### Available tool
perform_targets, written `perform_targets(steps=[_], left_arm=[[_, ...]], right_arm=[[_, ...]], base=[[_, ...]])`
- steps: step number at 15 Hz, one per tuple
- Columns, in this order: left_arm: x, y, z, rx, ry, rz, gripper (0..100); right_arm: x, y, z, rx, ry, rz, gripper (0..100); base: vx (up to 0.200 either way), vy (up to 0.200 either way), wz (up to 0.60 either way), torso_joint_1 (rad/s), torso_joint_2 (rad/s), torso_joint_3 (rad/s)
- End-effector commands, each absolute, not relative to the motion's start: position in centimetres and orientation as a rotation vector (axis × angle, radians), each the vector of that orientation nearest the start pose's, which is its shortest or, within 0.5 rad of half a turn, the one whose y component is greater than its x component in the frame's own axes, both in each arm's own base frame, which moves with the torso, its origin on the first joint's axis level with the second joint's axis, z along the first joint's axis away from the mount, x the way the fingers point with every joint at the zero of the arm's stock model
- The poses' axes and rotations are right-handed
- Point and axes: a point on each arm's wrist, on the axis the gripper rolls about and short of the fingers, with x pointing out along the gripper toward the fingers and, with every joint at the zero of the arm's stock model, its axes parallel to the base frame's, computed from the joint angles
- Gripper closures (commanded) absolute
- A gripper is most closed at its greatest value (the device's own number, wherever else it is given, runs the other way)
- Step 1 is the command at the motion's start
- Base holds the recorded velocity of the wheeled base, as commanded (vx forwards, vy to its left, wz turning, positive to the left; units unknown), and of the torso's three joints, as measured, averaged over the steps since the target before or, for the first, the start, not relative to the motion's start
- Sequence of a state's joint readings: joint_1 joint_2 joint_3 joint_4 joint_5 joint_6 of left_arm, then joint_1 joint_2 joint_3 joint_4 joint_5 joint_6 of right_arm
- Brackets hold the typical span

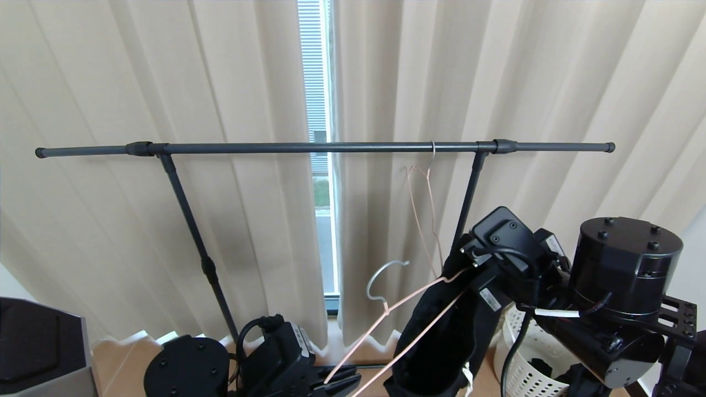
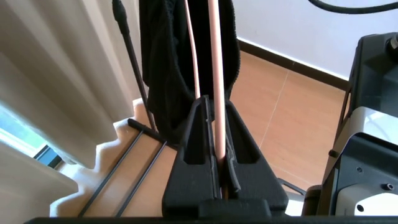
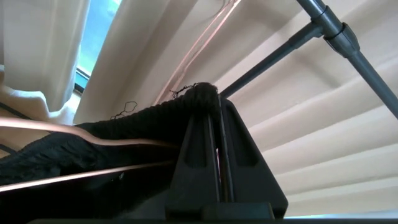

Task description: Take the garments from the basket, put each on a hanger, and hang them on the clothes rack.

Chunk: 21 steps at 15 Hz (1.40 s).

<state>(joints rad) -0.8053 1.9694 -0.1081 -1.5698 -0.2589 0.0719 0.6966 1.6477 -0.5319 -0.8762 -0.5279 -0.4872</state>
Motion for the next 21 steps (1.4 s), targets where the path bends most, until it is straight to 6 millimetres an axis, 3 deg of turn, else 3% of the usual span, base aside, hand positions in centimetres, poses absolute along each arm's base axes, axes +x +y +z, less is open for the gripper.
perform_targets(steps=[1, 11, 21], left_arm=[[16.1, -17.6, 5.8, 0.145, 0.252, -1.066, 100], [16.6, -17.7, 6.0, 0.139, 0.235, -1.026, 100], [16.9, -17.7, 6.2, 0.135, 0.223, -1.009, 100]], right_arm=[[20.9, 16.2, 15.0, -0.624, 0.156, 0.219, 100], [18.5, 19.0, 14.5, -0.592, 0.144, 0.355, 100], [15.9, 21.3, 15.4, -0.471, 0.096, 0.477, 100]], base=[[0.0, 0.0, 0.0, 0.0, 0.0, 0.0], [0.0, 0.0, 0.0, 0.0, 0.0, 0.0], [0.0, 0.0, 0.0, 0.0, 0.0, 0.0]])
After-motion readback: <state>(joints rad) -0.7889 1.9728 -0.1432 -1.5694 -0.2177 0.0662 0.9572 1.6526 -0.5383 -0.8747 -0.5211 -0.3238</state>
